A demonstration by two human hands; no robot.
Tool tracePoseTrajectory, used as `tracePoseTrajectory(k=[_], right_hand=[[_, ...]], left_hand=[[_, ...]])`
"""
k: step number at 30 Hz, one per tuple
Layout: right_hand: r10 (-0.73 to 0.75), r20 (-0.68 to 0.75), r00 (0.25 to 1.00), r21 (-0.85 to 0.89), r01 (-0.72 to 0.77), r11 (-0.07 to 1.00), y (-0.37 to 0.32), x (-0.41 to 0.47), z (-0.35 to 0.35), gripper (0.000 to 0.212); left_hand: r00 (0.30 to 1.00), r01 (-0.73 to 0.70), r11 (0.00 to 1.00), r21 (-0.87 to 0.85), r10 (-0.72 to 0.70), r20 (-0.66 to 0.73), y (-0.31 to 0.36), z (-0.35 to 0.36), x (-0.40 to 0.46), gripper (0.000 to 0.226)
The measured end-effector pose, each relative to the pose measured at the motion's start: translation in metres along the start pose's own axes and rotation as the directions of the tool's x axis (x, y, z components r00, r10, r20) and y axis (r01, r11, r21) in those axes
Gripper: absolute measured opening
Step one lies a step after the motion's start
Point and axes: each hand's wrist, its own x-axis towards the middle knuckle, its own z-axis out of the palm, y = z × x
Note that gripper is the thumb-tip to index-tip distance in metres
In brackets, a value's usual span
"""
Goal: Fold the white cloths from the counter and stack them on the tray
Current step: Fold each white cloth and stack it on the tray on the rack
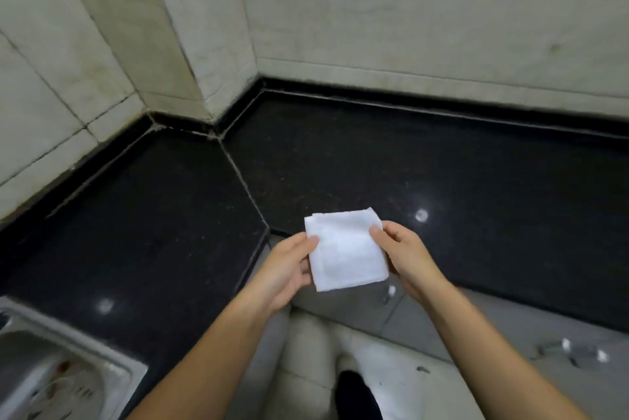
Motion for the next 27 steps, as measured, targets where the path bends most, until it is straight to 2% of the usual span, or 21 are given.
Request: tracePoseTrajectory(k=[4,8,13,17,22,27], right_hand=[[0.137,-0.127,0.982,0.079,-0.128,0.989,0.032,-0.066,-0.055,0.014],[0.197,-0.318,0.927,0.17,-0.149,0.974,0.061,-0.132,-0.125,0.007],[0.22,-0.521,0.825,0.299,-0.064,0.952,0.083,-0.214,-0.23,0.007],[0.236,-0.647,0.725,0.359,0.016,0.933,0.095,-0.286,-0.335,0.007],[0.279,-0.749,0.601,0.416,0.099,0.904,0.103,-0.388,-0.485,0.009],[0.321,-0.778,0.54,0.494,0.21,0.844,0.112,-0.446,-0.598,0.005]], left_hand=[[0.997,0.048,0.965,0.26,-0.062,0.047,-0.033,0.047,-0.011,0.018],[0.966,0.076,0.903,0.423,-0.172,0.192,-0.065,0.123,-0.018,0.008],[0.886,0.049,0.846,0.531,-0.282,0.368,-0.1,0.258,-0.029,0.019],[0.803,0.05,0.804,0.593,-0.386,0.455,-0.145,0.39,-0.04,0.018],[0.671,0.055,0.781,0.623,-0.491,0.556,-0.216,0.567,-0.077,0.019],[0.607,0.034,0.762,0.647,-0.53,0.592,-0.259,0.7,-0.103,0.023]])
